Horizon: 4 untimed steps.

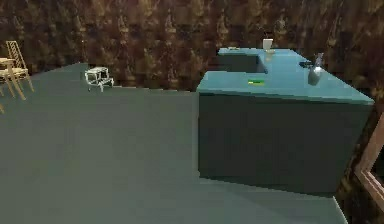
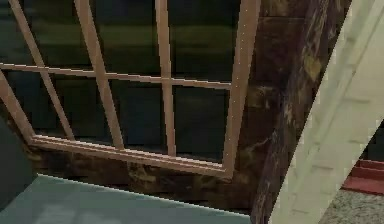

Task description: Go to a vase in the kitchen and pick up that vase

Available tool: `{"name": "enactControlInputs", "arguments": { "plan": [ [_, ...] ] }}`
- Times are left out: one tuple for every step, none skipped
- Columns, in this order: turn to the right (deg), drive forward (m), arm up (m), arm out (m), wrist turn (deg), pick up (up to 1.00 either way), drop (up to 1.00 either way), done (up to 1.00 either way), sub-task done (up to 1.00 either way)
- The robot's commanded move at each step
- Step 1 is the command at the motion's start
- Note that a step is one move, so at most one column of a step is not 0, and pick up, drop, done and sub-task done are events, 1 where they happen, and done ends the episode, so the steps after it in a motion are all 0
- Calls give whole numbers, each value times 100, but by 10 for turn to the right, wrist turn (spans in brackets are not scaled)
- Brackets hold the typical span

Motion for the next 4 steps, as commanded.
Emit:
{"name": "enactControlInputs", "arguments": {
  "plan": [
    [-450,0,0,0,0,0,0,0,0],
    [-90,0,0,0,0,0,0,0,0],
    [0,35,0,0,0,0,0,0,0],
    [-90,0,0,0,0,0,0,0,0]
  ]
}}
